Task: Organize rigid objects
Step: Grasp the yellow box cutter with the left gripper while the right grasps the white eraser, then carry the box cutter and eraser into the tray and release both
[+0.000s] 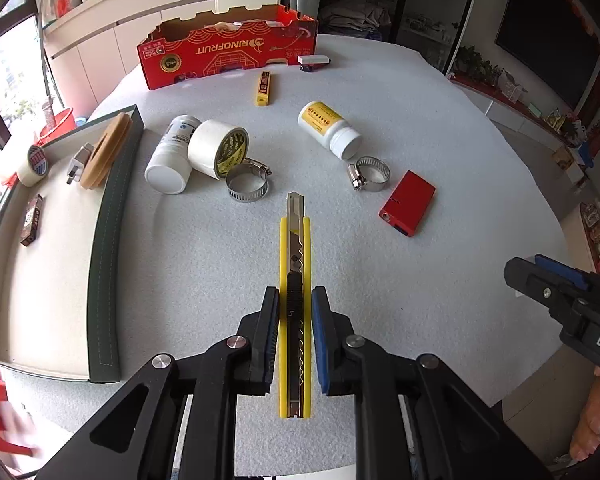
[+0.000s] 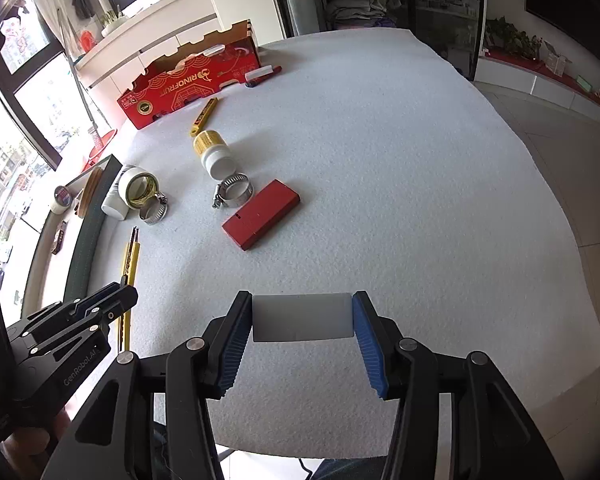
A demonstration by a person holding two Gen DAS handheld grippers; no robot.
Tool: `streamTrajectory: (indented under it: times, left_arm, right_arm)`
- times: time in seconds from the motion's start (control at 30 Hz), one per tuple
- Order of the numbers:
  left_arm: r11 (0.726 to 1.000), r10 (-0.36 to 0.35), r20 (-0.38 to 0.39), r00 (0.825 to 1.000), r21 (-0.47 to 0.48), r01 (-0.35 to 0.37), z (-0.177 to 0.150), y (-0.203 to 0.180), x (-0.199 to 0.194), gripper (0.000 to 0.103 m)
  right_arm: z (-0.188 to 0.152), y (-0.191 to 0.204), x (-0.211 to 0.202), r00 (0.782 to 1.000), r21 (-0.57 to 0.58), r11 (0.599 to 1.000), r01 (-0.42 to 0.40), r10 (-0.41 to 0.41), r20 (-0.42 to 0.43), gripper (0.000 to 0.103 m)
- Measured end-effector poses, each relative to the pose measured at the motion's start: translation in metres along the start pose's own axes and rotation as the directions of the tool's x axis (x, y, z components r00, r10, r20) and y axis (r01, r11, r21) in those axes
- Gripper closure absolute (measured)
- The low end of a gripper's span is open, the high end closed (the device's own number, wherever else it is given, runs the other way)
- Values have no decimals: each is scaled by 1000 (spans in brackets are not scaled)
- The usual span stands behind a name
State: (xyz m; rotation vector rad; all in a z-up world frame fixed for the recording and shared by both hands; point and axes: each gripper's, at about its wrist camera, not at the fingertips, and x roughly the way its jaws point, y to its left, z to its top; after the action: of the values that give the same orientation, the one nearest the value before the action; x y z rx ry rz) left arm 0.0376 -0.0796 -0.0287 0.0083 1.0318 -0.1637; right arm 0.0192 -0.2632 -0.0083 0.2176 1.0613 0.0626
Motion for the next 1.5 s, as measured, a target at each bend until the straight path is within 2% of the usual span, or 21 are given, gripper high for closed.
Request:
streamTrajectory:
  times: [0.3,0.77,0.97,1.2,1.5]
  left_arm:
    - [999,26,107,994,-42,-22,7,22,-45,86]
    - [986,120,218,968,-143,-90,20,81,-91,86]
    - [968,182,243,953,-216,-130,22,119,-107,86]
    - [938,275,265,924,-285,-198,26,162,-127,86]
    - [898,358,247,900,-356,-260,25,203,-130,86]
  right_arm:
    - [10,43,-20,998,-74,997,-30,34,51,51]
    - [37,136,-40,988,-231,969,-90,116,101,51]
    - [50,191,-49,976,-331,935,-127,177,125,51]
    - [63,254,-55,961,-436,885,-165,244,131,51]
    - [77,314,-51,948,-529,824,-202,300,106,51]
